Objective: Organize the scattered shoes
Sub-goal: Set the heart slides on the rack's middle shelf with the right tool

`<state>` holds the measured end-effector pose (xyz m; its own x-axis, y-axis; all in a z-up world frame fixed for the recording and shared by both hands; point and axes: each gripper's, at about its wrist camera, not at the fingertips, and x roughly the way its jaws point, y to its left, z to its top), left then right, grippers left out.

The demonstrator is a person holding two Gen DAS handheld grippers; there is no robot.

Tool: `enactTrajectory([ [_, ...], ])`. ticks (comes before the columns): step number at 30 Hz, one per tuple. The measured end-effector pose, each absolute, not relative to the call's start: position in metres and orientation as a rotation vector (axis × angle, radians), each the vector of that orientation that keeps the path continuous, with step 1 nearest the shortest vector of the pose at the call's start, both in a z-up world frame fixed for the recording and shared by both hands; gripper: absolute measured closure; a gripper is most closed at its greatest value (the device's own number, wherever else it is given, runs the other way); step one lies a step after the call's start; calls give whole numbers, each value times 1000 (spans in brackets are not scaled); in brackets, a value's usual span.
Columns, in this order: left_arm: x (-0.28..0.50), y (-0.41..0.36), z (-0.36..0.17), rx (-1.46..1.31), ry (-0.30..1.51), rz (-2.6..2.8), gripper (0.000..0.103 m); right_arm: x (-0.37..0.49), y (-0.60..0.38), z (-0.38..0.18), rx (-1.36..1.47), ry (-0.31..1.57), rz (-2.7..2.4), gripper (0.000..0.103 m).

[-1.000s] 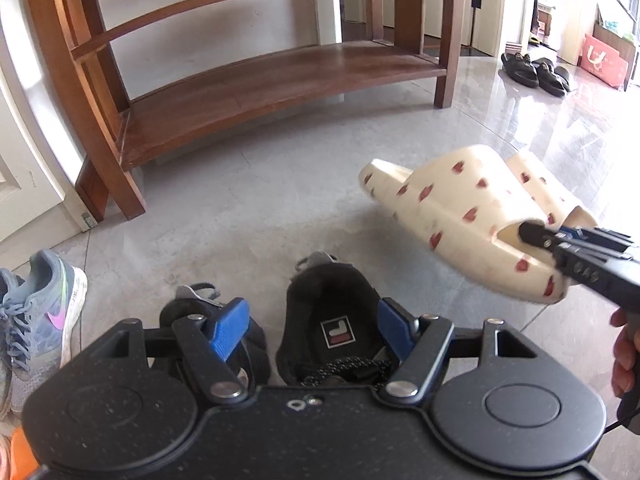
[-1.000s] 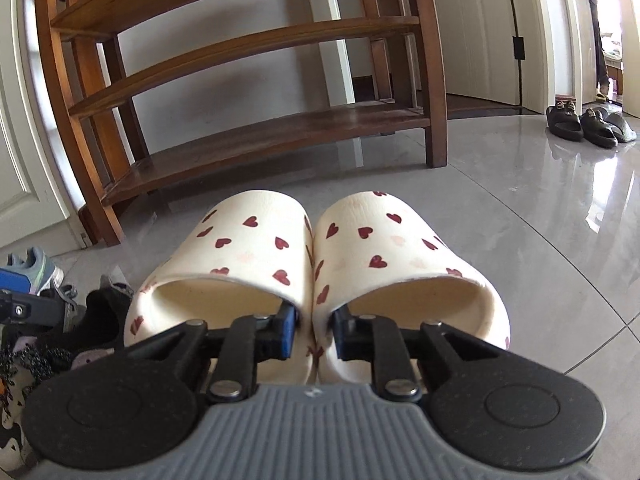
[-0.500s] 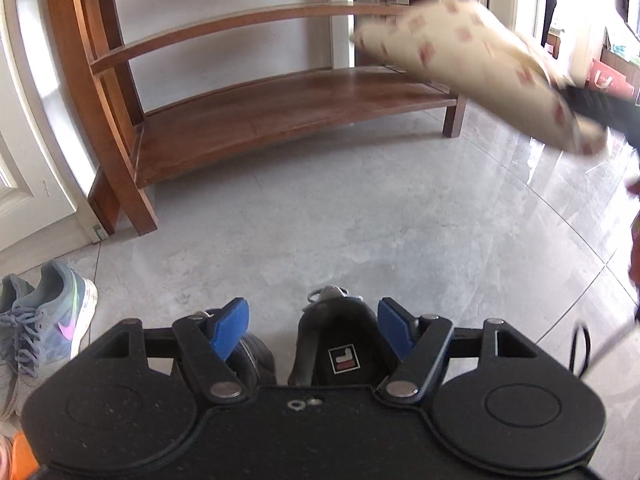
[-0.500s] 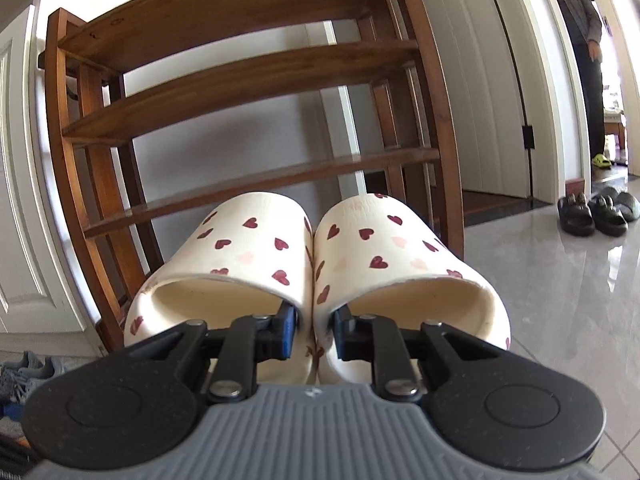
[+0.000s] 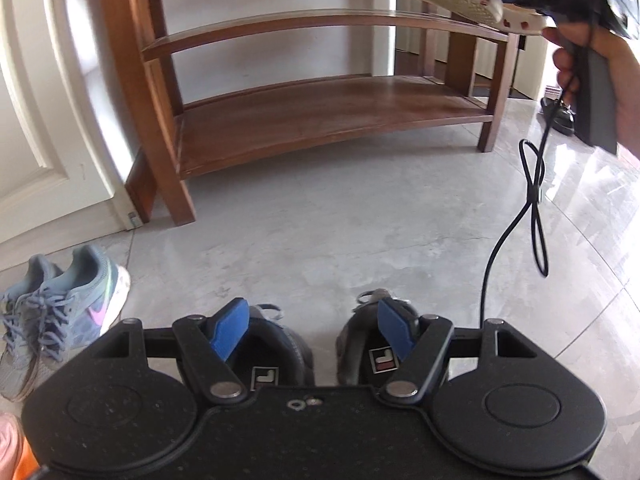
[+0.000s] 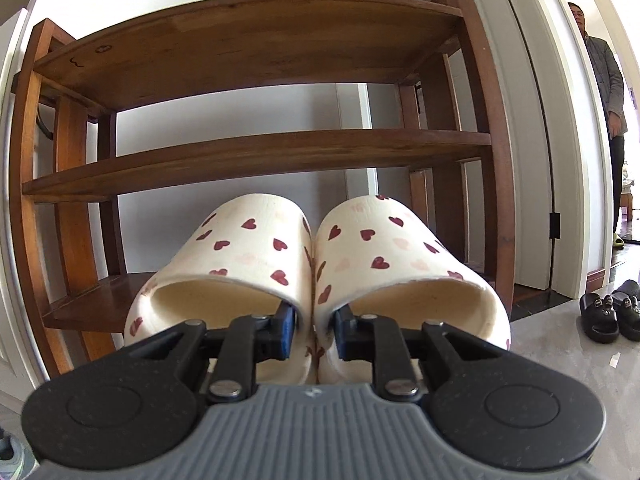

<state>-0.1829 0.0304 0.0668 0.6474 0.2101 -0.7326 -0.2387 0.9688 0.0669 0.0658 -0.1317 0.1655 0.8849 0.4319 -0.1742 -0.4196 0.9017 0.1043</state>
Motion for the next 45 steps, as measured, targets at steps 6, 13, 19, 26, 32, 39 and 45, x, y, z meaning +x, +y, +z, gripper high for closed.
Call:
enactTrajectory([
  [6,-188,45,67,-65,830,306,32,106,-110,156,26,241,423,79],
  [13,-191,55,68,-89,830,341,32,149,-93,148,-29,270,396,78],
  [19,-193,58,69,-98,830,356,32,185,-76,148,-57,297,360,77],
  [26,-193,61,72,-106,821,359,32,221,-57,150,-80,330,303,77],
  [32,-178,66,80,-120,793,366,32,236,-51,148,-106,350,268,68],
  [39,-153,71,109,-109,706,394,22,236,-53,144,-104,353,278,64],
  [45,-145,78,128,-126,655,429,21,229,-63,146,-87,340,300,64],
])
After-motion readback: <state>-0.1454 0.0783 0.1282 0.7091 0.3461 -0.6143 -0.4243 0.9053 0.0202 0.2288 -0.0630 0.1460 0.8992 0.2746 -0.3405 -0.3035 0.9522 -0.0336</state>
